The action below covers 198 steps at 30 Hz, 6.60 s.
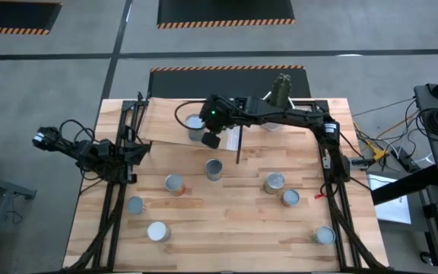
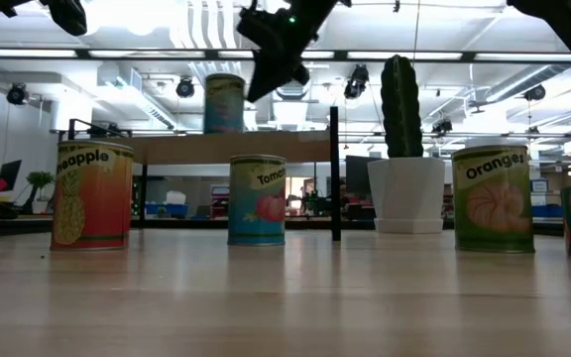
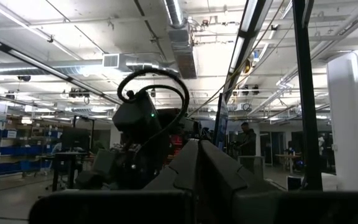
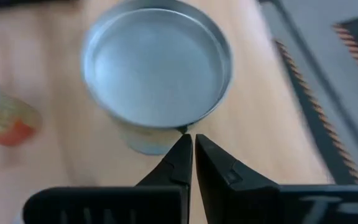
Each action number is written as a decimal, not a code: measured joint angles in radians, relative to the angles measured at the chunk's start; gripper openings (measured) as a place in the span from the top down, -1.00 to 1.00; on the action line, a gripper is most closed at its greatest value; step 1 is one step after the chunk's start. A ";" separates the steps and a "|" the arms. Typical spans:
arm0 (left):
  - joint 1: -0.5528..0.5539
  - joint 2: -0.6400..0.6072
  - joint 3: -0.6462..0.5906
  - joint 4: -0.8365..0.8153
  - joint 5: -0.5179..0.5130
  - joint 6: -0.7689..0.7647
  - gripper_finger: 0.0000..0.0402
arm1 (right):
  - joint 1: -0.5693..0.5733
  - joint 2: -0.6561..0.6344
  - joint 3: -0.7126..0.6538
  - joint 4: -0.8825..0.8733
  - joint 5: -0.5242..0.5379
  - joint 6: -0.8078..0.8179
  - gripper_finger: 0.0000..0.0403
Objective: Pick and place cans onto a shelf
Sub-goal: Put the canned cherries on the shelf
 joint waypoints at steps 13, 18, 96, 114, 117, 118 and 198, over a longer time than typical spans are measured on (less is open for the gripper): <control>0.000 -0.001 0.004 0.000 0.000 0.000 1.00 | 0.020 0.017 -0.068 0.328 -0.046 -0.044 0.96; 0.000 -0.001 0.005 -0.001 0.000 0.000 1.00 | 0.022 0.020 -0.069 0.271 -0.046 -0.056 0.96; 0.007 0.403 0.726 -1.291 -0.311 -0.497 1.00 | 0.278 -0.534 -0.771 0.549 0.067 -0.216 0.96; 0.375 0.792 1.252 -2.043 -0.043 -0.591 1.00 | 0.299 -0.919 -1.214 0.850 0.058 -0.274 0.96; 0.485 0.830 1.262 -2.044 0.068 -0.367 1.00 | 0.299 -0.946 -1.246 0.868 0.055 -0.288 0.96; 0.516 0.843 1.265 -2.045 0.107 -0.295 1.00 | 0.299 -0.953 -1.250 0.868 0.055 -0.290 0.96; 0.961 0.739 1.172 -2.089 0.235 -0.469 1.00 | 0.299 -0.954 -1.254 0.859 0.060 -0.295 0.96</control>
